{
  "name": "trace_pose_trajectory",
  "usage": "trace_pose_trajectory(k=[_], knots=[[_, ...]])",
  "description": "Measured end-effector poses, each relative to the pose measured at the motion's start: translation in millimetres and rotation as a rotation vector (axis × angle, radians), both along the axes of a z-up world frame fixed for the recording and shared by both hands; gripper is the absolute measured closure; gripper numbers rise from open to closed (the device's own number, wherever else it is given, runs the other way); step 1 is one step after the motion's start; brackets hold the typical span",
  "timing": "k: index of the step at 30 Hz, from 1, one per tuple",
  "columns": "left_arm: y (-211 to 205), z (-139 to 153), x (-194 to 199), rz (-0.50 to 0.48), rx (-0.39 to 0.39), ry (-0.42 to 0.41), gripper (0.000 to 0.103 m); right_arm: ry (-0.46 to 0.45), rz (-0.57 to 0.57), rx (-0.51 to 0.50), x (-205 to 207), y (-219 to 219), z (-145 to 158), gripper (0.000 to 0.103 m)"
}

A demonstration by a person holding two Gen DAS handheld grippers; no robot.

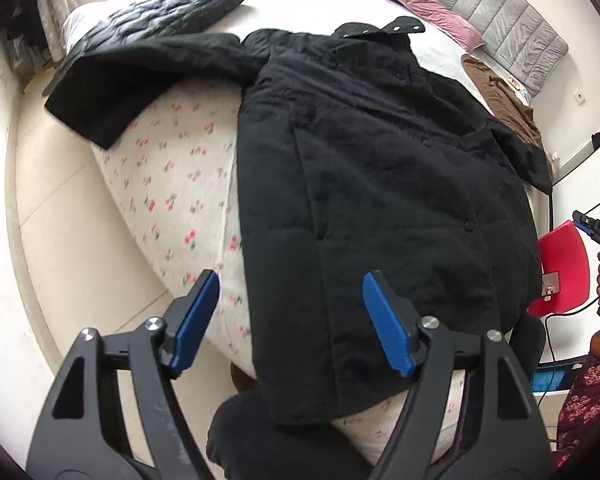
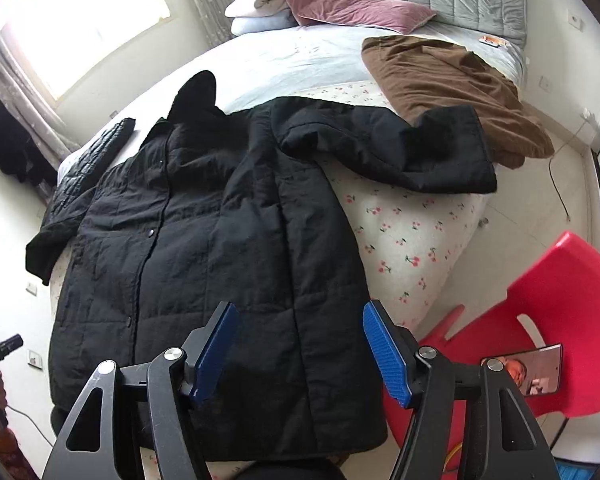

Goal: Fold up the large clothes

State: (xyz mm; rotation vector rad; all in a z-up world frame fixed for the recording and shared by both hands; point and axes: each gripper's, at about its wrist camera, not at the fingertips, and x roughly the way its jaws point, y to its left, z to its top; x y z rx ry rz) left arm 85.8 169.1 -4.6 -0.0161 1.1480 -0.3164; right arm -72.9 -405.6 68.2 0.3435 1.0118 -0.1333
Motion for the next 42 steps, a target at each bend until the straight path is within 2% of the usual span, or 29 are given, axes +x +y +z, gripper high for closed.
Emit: trace_pose_trajectory(k=[3,8,12,17,18,23,25,27,28,29,31,32,33,34,35,36,37,39,40,42], knots=[[-28,21,27,-0.036,0.019,-0.047,0.021,-0.008,0.033,-0.007,30,13,14,0.035],[-81,42,99,-0.118,0.092,-0.108,0.018,-0.012,0.104,-0.033,102,38,35,0.035],[-114,44,173,-0.132,0.121,-0.118,0.018,-0.014,0.17,-0.069,172,67,54,0.035],[-156,31,292,-0.097,0.126,-0.113,0.018,-0.031,0.235,-0.149,280,112,77,0.035],[-165,28,312,-0.087,0.12,-0.114,0.018,-0.047,0.252,-0.165,304,121,81,0.035],[-208,-1,416,-0.02,-0.025,-0.103,0.019,-0.1,0.293,-0.172,419,158,82,0.035],[-225,-22,449,0.008,-0.081,-0.08,0.027,-0.11,0.292,-0.159,463,169,72,0.036],[-243,-47,477,0.022,-0.125,-0.04,0.041,-0.123,0.301,-0.159,498,178,60,0.038],[-250,-60,487,0.02,-0.133,-0.027,0.043,-0.138,0.301,-0.168,515,181,52,0.038],[-256,-71,494,0.019,-0.133,-0.014,0.047,-0.149,0.303,-0.175,532,184,41,0.038],[-266,-99,499,0.01,-0.128,0.028,0.066,-0.163,0.305,-0.165,560,185,13,0.039],[-266,-110,495,0.015,-0.132,0.037,0.088,-0.149,0.299,-0.158,567,180,-2,0.042],[-261,-114,485,0.031,-0.15,-0.002,0.093,-0.114,0.277,-0.144,573,174,-21,0.048],[-253,-112,473,0.03,-0.178,-0.057,0.094,-0.077,0.26,-0.122,571,165,-40,0.052],[-246,-108,459,0.023,-0.194,-0.11,0.096,-0.036,0.247,-0.11,565,153,-60,0.061],[-239,-104,445,0.016,-0.211,-0.155,0.097,0.0,0.23,-0.114,557,142,-74,0.064],[-230,-100,428,0.004,-0.231,-0.195,0.097,0.039,0.206,-0.112,546,128,-89,0.064],[-221,-93,401,-0.013,-0.259,-0.238,0.097,0.113,0.174,-0.028,526,100,-108,0.064],[-219,-89,389,-0.028,-0.276,-0.246,0.097,0.131,0.16,0.05,513,85,-113,0.063],[-216,-79,366,-0.045,-0.299,-0.274,0.098,0.12,0.159,0.11,492,70,-106,0.059]])
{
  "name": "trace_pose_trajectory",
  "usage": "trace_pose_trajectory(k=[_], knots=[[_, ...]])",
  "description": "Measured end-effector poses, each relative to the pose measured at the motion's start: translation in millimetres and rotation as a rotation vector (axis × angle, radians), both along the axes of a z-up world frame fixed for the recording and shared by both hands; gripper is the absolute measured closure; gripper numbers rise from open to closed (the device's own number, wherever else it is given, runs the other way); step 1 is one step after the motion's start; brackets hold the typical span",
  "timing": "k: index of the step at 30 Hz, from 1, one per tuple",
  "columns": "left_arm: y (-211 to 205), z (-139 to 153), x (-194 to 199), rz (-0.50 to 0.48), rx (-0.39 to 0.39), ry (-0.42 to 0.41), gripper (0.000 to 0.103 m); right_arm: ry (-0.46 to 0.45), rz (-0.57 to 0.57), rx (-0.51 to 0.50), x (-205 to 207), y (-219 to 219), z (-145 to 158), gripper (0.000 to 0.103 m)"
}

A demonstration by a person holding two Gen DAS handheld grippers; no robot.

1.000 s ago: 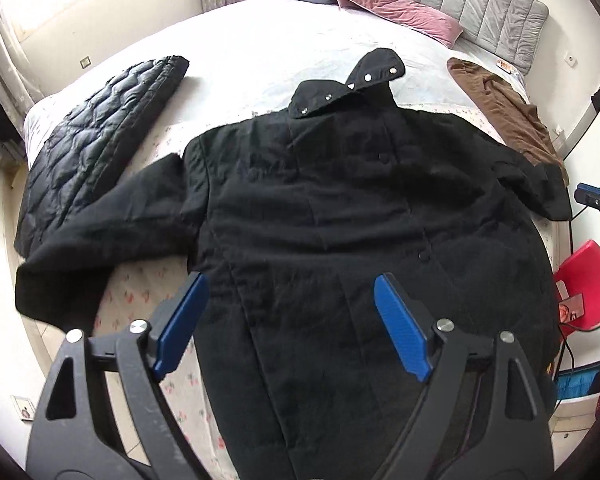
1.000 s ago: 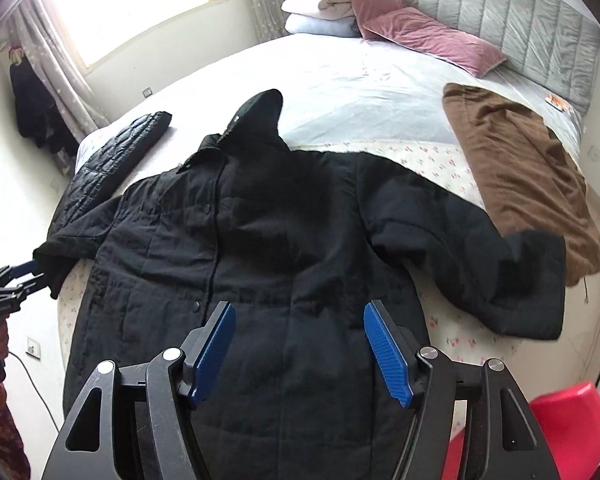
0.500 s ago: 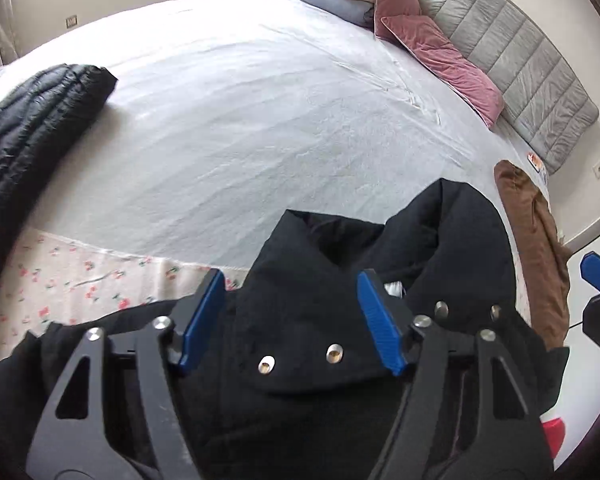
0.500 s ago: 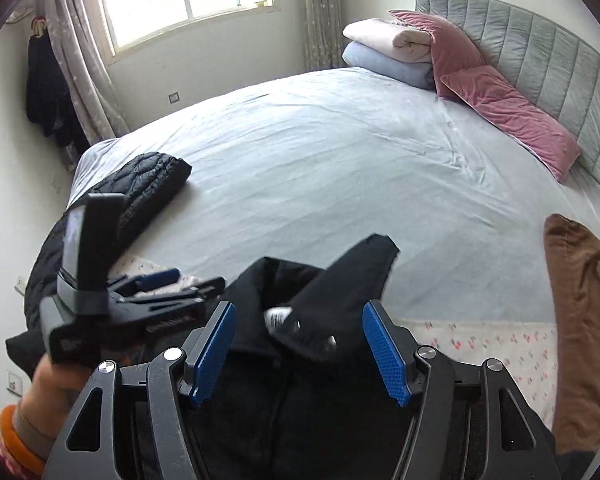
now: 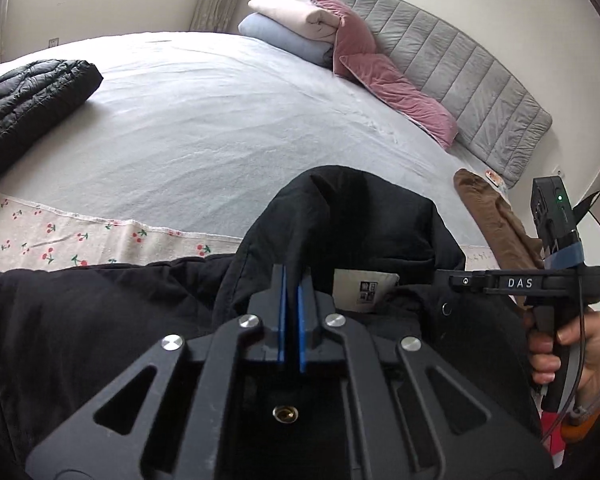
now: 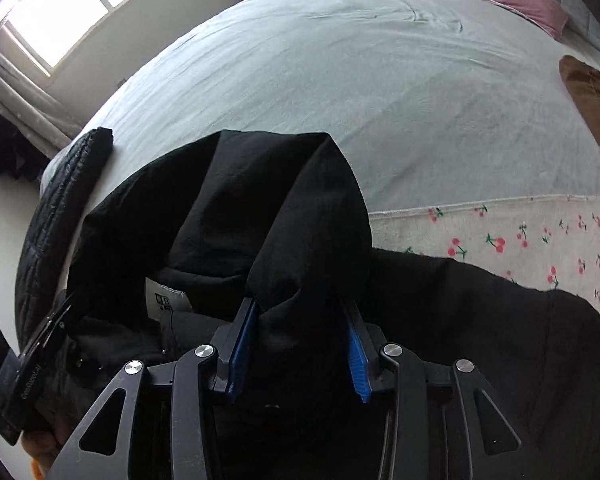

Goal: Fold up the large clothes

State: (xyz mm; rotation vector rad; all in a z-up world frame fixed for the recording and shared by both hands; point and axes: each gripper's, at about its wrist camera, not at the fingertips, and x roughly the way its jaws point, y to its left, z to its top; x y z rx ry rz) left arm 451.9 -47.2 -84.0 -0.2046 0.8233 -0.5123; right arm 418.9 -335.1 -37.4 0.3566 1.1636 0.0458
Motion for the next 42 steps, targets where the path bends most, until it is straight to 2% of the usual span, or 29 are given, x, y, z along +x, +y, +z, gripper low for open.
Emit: trace_pose_trajectory(k=[4,6,8,11,12,13,14,15,16,17,18,19,20,21,23,24,26,27,28,29,30,32,34,36,38,41,42], knots=[[-2,28,-27,-0.013,-0.03,-0.089,0.098,-0.105,0.031,-0.067,-27,6,47,0.046],[0,38,-28,-0.005,-0.055,-0.114,0.098,-0.17,0.038,-0.075,-32,15,66,0.034],[0,45,-28,0.001,-0.064,-0.141,0.098,-0.175,0.033,-0.113,-25,26,70,0.032],[7,51,-31,0.016,-0.092,-0.167,0.098,-0.111,0.003,-0.162,-3,30,48,0.034],[10,54,-32,0.031,-0.097,-0.181,0.098,-0.086,-0.01,-0.156,5,28,37,0.059],[15,56,-31,0.055,-0.09,-0.205,0.098,-0.071,0.001,-0.109,10,28,26,0.086],[20,58,-28,0.095,-0.067,-0.244,0.098,-0.042,0.041,-0.048,15,35,19,0.095],[26,59,-19,0.155,-0.033,-0.28,0.098,-0.056,0.088,0.065,13,37,20,0.097],[36,58,-6,0.203,-0.029,-0.285,0.098,-0.133,0.119,0.224,8,28,29,0.098],[46,55,11,0.224,-0.065,-0.262,0.098,-0.196,0.094,0.348,7,10,36,0.098],[48,50,27,0.226,-0.1,-0.227,0.098,-0.248,0.012,0.479,9,-16,37,0.098],[39,46,35,0.215,-0.082,-0.22,0.098,-0.259,-0.064,0.546,13,-35,32,0.098],[21,42,40,0.207,-0.017,-0.249,0.098,-0.255,-0.103,0.543,19,-42,27,0.098],[5,37,47,0.208,0.052,-0.273,0.098,-0.244,-0.124,0.496,27,-42,23,0.098],[-18,20,66,0.209,0.127,-0.23,0.096,-0.193,-0.165,0.497,36,-44,7,0.098],[-24,8,82,0.194,0.141,-0.146,0.094,-0.171,-0.184,0.478,38,-44,0,0.098],[-19,-2,89,0.184,0.112,-0.052,0.088,-0.152,-0.145,0.341,37,-36,-6,0.098],[-14,-2,88,0.193,0.096,-0.043,0.087,-0.159,-0.108,0.296,33,-31,-5,0.098],[-8,4,83,0.2,0.09,-0.071,0.085,-0.177,-0.066,0.249,27,-26,-3,0.098],[-5,10,77,0.188,0.098,-0.105,0.072,-0.193,-0.025,0.208,19,-21,0,0.098],[-3,19,71,0.164,0.117,-0.129,0.052,-0.207,0.004,0.181,11,-19,1,0.098],[-1,29,68,0.108,0.152,-0.129,0.038,-0.253,0.061,0.151,-13,-16,5,0.098],[-3,35,67,0.052,0.151,-0.092,0.038,-0.32,0.14,0.108,-42,-7,10,0.098],[-5,35,68,0.01,0.126,-0.046,0.032,-0.344,0.215,0.095,-61,5,15,0.098],[-11,29,71,-0.036,0.097,0.026,0.03,-0.345,0.258,0.095,-82,16,16,0.098],[-25,12,74,-0.053,0.1,0.107,0.03,-0.333,0.292,0.093,-104,16,6,0.098],[-30,8,73,-0.056,0.092,0.124,0.036,-0.32,0.292,0.096,-108,13,-3,0.098]])
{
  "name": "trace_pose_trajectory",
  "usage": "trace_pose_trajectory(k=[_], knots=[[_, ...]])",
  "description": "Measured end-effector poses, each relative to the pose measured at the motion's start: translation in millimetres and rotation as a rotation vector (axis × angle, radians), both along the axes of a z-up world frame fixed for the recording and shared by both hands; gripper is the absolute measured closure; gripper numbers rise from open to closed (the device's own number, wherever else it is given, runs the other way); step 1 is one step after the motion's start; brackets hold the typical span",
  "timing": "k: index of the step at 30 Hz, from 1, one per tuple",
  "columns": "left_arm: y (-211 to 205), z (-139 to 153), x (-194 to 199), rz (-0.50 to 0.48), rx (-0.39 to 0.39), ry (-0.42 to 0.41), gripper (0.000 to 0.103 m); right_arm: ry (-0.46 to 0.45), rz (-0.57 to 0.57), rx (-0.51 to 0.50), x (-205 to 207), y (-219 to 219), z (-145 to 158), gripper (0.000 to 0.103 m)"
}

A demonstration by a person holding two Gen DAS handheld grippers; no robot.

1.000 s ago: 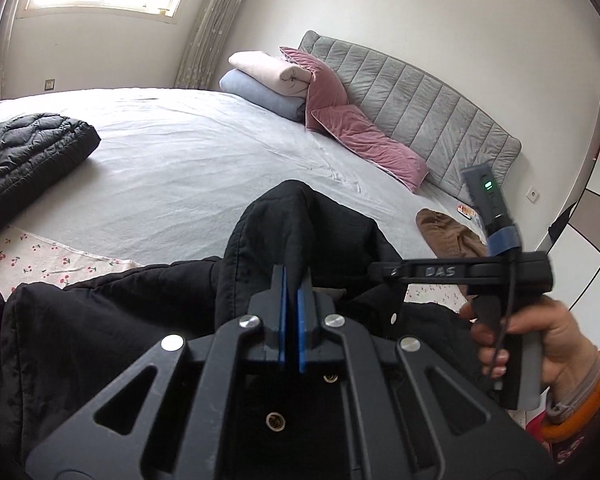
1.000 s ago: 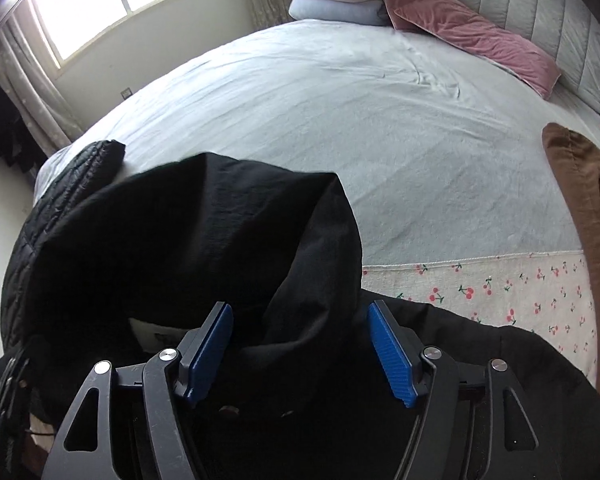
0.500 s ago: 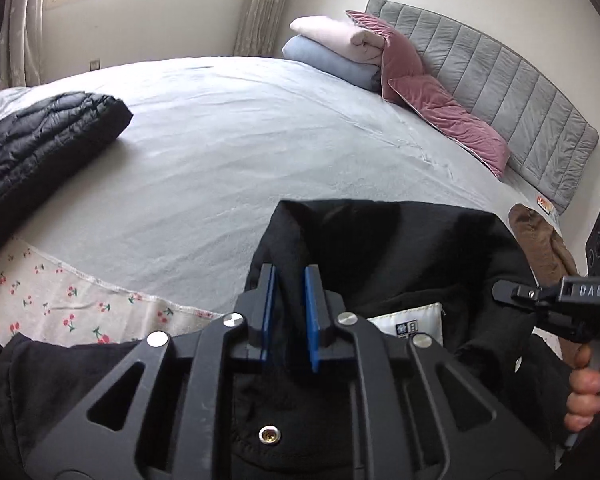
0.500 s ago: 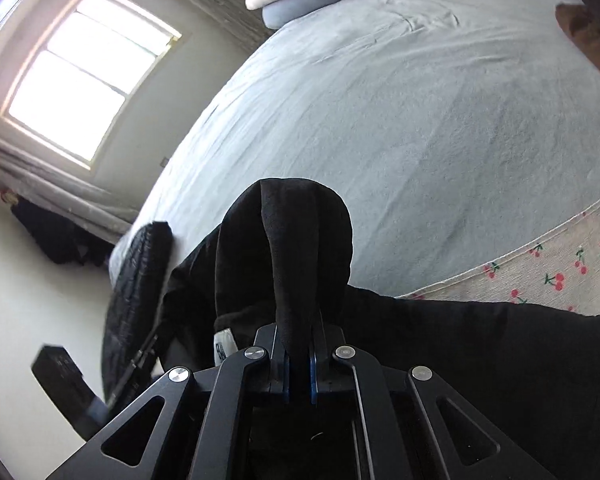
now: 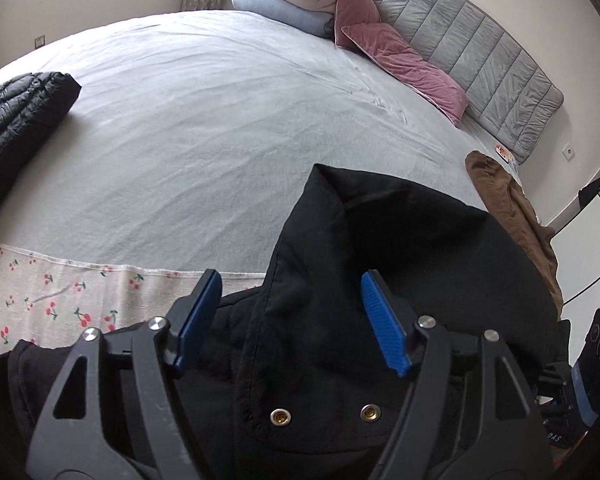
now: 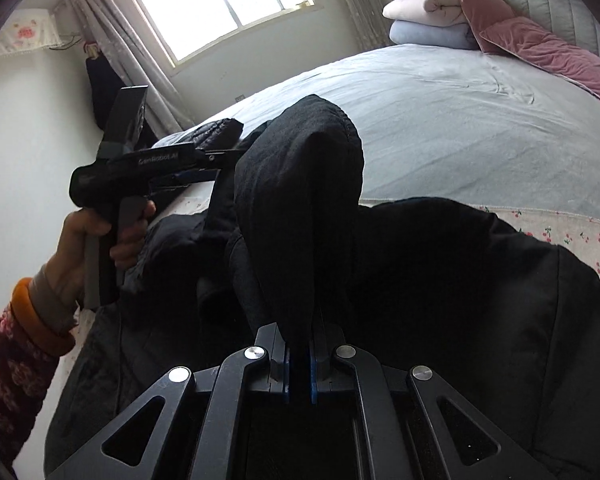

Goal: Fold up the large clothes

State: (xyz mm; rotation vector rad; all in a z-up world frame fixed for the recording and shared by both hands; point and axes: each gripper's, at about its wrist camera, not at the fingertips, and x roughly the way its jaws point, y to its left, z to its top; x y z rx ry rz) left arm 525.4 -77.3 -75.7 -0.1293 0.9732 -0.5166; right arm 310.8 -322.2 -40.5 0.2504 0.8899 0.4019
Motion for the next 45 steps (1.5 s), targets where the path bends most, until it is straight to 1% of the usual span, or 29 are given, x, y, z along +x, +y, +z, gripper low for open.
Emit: trace_pose_trajectory(k=[1,2,3,5,7,9,11,15,17,19,21,22,23,25,26,27,28,29,30,32,34,35,36,38,39,41,42,43,45], knots=[[-4,-3,-2,-0.006,-0.018,0.015,0.046,0.02,0.002,0.009,-2,-2,-5,0.098],[-9,-7,-3,-0.031,-0.042,0.044,0.083,0.032,0.002,0.007,-4,-5,-9,0.098],[-14,-8,-8,-0.052,-0.051,0.068,0.097,0.038,-0.003,-0.001,-5,-7,-12,0.097],[-18,4,-31,-0.039,-0.019,-0.042,0.098,0.048,-0.013,-0.005,-7,-10,-10,0.094],[-8,20,-52,-0.04,-0.047,-0.142,0.098,0.038,-0.051,-0.044,-7,-15,1,0.085],[6,31,-68,-0.038,-0.088,-0.186,0.098,-0.014,-0.094,-0.076,-7,-23,17,0.061],[18,40,-78,-0.042,-0.105,-0.213,0.098,-0.093,-0.133,-0.108,-8,-27,39,0.043],[29,51,-91,-0.051,-0.125,-0.249,0.098,-0.2,-0.097,-0.155,10,-15,72,0.042],[30,54,-97,-0.052,-0.135,-0.263,0.098,-0.206,-0.026,-0.199,31,3,77,0.041],[35,55,-101,-0.054,-0.145,-0.277,0.098,-0.187,0.0,-0.264,52,18,71,0.041],[43,56,-104,-0.056,-0.156,-0.275,0.098,-0.14,0.0,-0.281,78,17,58,0.044],[46,54,-105,-0.066,-0.149,-0.268,0.098,-0.115,0.012,-0.265,88,16,51,0.055],[48,51,-105,-0.083,-0.128,-0.259,0.098,-0.097,0.028,-0.247,94,17,46,0.09],[50,44,-105,-0.11,-0.055,-0.257,0.094,-0.049,0.071,-0.177,99,20,36,0.093],[50,43,-105,-0.113,-0.019,-0.265,0.093,-0.058,0.096,-0.148,97,20,36,0.094],[51,44,-104,-0.106,0.01,-0.282,0.087,-0.072,0.121,-0.127,90,20,39,0.094],[53,47,-103,-0.114,0.019,-0.287,0.08,-0.086,0.142,-0.106,85,18,40,0.094],[53,51,-99,-0.124,0.021,-0.288,0.057,-0.094,0.148,-0.095,77,17,44,0.094],[50,54,-93,-0.127,0.023,-0.297,0.04,-0.1,0.158,-0.087,71,19,48,0.094],[41,58,-81,-0.138,0.063,-0.322,0.038,-0.11,0.188,-0.07,67,17,51,0.094],[29,55,-60,-0.137,0.09,-0.288,0.038,-0.117,0.227,-0.042,65,13,57,0.094],[25,53,-48,-0.135,0.064,-0.246,0.038,-0.119,0.239,-0.023,64,12,59,0.094],[23,50,-38,-0.147,0.011,-0.192,0.046,-0.118,0.247,0.003,64,12,62,0.094],[21,45,-24,-0.14,-0.08,-0.097,0.096,-0.104,0.23,0.11,72,-3,65,0.095],[26,45,-19,-0.088,-0.105,-0.096,0.096,-0.083,0.181,0.191,81,-18,64,0.096],[43,49,-7,0.024,-0.212,-0.095,0.096,-0.056,0.049,0.335,97,-46,60,0.097],[45,49,0,0.082,-0.219,-0.094,0.096,-0.039,-0.013,0.382,110,-56,57,0.098],[41,47,7,0.115,-0.192,-0.092,0.096,-0.011,-0.078,0.408,125,-61,51,0.098],[27,40,22,0.167,-0.124,-0.097,0.096,0.003,-0.186,0.362,150,-57,44,0.098]])
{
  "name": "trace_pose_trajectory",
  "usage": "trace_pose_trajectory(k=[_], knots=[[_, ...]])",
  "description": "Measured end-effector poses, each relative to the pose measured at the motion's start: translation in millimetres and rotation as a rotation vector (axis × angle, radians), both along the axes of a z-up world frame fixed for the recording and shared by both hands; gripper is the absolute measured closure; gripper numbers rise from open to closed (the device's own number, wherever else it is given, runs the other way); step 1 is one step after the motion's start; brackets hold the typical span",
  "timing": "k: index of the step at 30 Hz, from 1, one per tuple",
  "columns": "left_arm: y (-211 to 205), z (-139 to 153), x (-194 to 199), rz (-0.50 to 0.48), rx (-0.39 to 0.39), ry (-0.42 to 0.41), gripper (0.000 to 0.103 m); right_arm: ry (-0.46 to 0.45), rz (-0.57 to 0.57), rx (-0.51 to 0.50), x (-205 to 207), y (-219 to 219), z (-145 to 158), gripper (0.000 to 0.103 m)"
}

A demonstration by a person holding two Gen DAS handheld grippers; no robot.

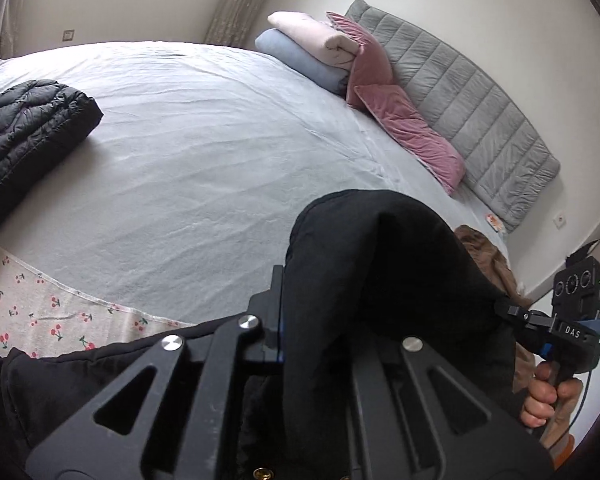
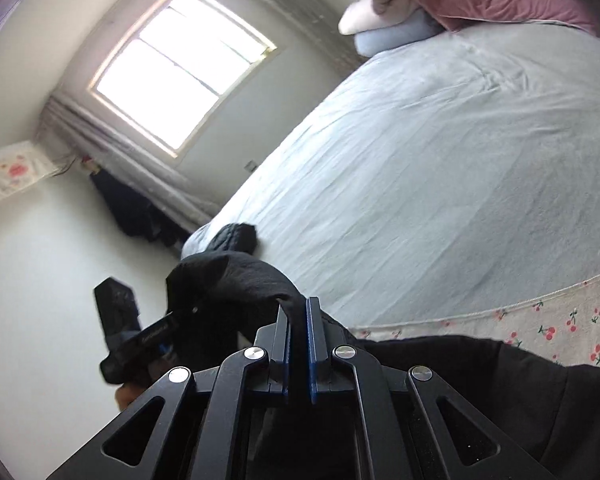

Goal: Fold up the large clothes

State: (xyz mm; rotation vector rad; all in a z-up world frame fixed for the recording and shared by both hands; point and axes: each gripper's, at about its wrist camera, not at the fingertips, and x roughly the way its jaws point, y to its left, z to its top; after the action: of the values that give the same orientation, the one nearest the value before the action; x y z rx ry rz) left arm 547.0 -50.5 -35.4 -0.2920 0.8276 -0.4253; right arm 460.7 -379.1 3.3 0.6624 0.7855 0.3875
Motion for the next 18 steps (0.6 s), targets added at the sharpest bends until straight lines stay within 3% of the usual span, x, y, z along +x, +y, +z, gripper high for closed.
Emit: trace_pose_trajectory(k=[2,4,5,6,7,8,9,10,13,18], knots=[[-9,-10,14,0.053,0.012,0.003,0.094,-0.007,-0.089,-0.032,20,6,-7,0.097],[-13,-28,25,0.094,0.035,0.063,0.076,-0.016,-0.148,-0.068,29,14,-14,0.091],[-13,-34,26,0.109,0.054,0.087,0.063,-0.002,-0.158,-0.098,31,17,-14,0.086],[-12,-37,24,0.105,0.062,0.091,0.048,0.01,-0.166,-0.131,31,20,-17,0.078],[-9,-38,18,0.082,0.063,0.084,0.041,0.007,-0.168,-0.162,28,21,-17,0.073],[-6,-36,12,0.065,0.073,0.066,0.033,-0.005,-0.171,-0.183,21,18,-20,0.058],[-4,-34,6,0.057,0.095,0.045,0.032,-0.012,-0.182,-0.197,14,15,-19,0.047],[-1,-32,0,0.038,0.12,0.04,0.032,-0.012,-0.198,-0.202,8,10,-20,0.044],[3,-38,-11,-0.049,0.151,0.109,0.032,0.041,-0.132,-0.152,-8,10,-25,0.044],[-5,-62,-30,-0.162,0.121,0.236,0.032,0.127,-0.025,-0.132,-31,49,-52,0.044]])
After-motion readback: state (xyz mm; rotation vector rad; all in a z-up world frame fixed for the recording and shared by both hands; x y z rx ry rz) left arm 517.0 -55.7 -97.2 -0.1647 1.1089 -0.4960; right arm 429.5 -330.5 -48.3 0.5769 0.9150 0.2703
